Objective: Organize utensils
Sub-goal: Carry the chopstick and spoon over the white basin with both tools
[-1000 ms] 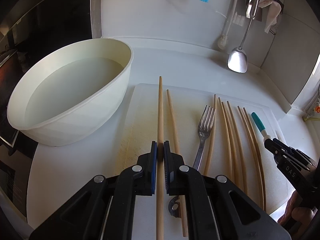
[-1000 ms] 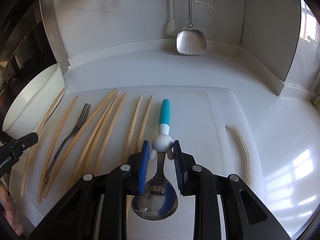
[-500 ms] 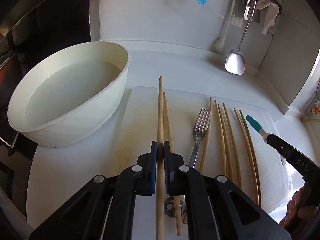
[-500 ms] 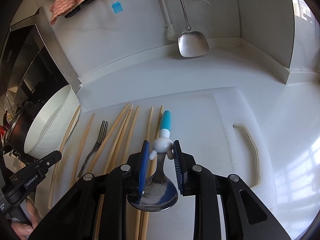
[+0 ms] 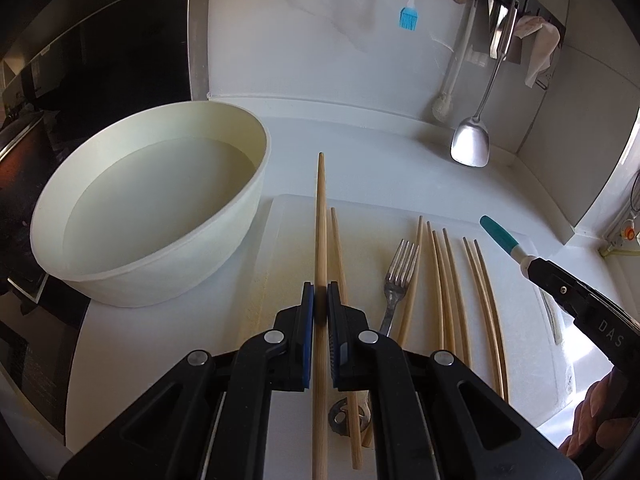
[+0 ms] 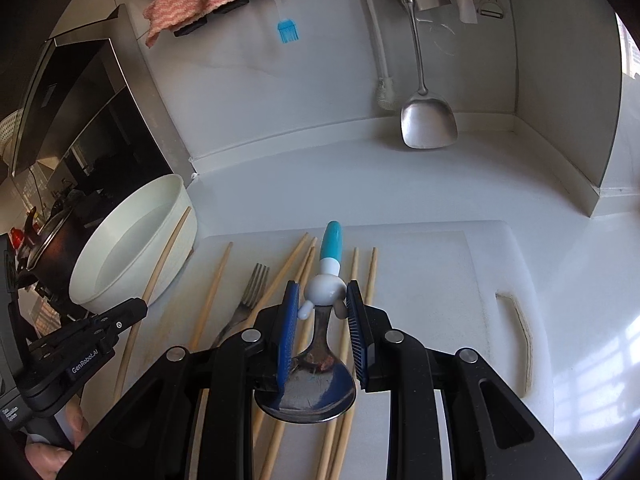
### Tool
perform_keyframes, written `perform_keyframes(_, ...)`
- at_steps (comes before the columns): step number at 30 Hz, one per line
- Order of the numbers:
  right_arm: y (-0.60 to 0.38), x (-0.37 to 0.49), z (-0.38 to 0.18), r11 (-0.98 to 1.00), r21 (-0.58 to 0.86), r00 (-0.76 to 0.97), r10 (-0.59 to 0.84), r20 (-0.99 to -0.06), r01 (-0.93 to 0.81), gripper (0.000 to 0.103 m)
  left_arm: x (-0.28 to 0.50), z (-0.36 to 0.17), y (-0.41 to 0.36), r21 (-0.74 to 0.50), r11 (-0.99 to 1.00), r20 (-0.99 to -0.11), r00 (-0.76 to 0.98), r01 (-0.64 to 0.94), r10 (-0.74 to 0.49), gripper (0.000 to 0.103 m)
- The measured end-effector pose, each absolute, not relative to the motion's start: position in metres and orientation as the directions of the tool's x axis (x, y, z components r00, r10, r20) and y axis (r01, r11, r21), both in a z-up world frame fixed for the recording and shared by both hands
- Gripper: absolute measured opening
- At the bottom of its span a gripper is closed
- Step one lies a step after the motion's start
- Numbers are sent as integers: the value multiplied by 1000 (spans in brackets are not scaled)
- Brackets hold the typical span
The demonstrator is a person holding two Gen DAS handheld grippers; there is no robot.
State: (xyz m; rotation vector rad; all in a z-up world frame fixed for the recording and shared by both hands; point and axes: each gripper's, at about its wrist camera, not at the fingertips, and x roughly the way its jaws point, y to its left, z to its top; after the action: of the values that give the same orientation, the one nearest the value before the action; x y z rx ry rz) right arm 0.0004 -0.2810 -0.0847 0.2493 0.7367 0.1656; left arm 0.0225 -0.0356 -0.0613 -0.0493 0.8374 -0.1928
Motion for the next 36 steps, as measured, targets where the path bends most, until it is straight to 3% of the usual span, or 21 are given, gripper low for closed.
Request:
perform_keyframes(12,-191,40,-44,937,282,719,342,-605,-208,23,43,-20,38,-116,991,-702,701,60,-125,7)
perform_keyframes(22,-70,105,-32,920,299,704,388,-595,-254,23,121,-24,134,-100,994,-711,695,49,-106,7)
perform_keyframes(36,8,162,-64,943,247,617,332,-714,-221,23,177,-60,186,-120,990,-786,602,70,-138,7)
